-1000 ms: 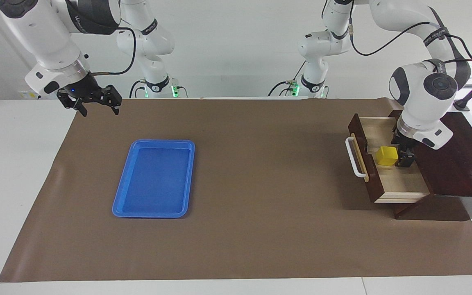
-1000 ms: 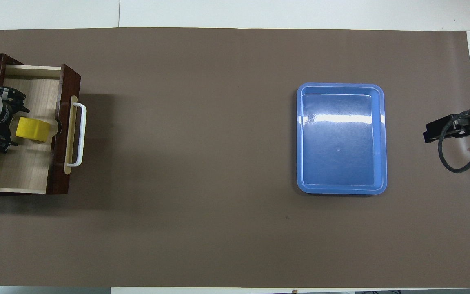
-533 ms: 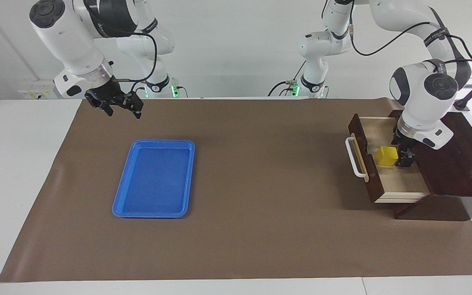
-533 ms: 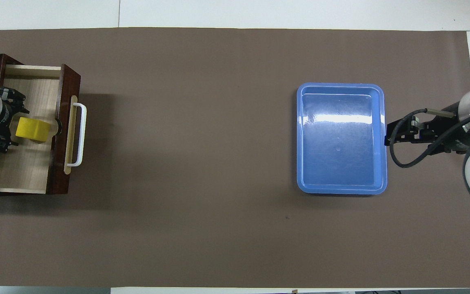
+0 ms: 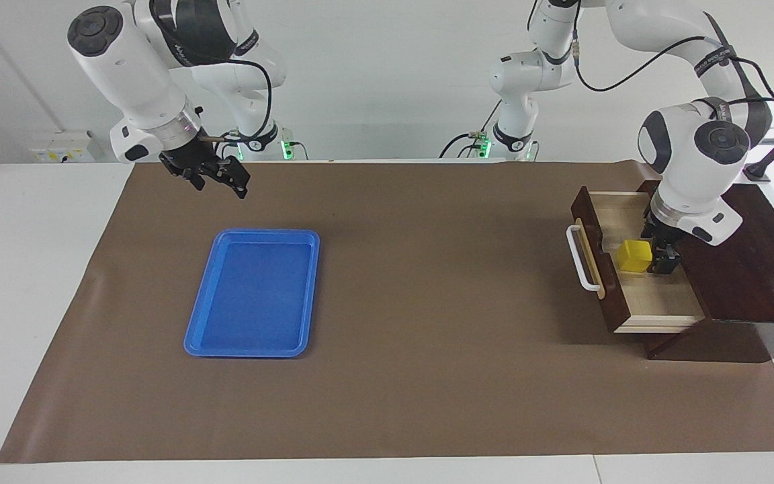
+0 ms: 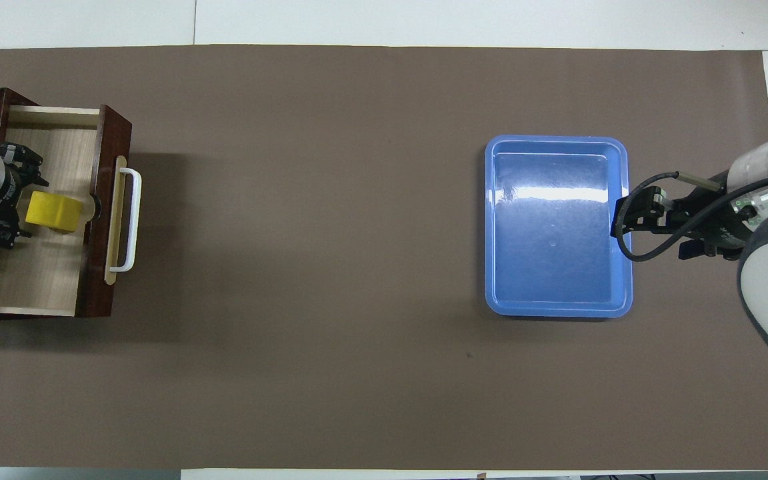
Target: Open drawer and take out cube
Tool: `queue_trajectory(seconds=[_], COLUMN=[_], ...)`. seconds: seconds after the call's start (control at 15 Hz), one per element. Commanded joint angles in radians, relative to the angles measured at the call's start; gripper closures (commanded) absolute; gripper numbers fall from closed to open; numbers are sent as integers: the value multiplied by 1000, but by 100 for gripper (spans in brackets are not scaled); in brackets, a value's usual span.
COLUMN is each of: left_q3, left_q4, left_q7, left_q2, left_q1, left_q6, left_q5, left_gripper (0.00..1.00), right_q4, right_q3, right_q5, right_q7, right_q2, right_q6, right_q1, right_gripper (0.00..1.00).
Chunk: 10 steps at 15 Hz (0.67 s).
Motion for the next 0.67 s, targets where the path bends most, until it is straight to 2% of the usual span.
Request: queue_trajectory(seconds=[0.0,0.27,0.47,0.6], left_q3=[-4,-4,-4,-4], left_q4=[-27,-26,-23,-15], left_q7=[-3,10,10,11], left_q2=[-17,-18,-17,-15], left_q1=[7,5,4,-4], left_q6=[19,13,13,10], left_q5=[18,18,16,15], left_gripper=[31,61,92,100], right_q4=[-22,-22,-22,-22], right_q3=[2,2,2,2], right_q5=[20,20,20,20], right_q7=[16,15,15,15], right_q2=[-13,-13,-13,-13], right_q6=[22,22,22,22], right_q1=[-7,-7,-7,-7], right_gripper=[0,0,0,0])
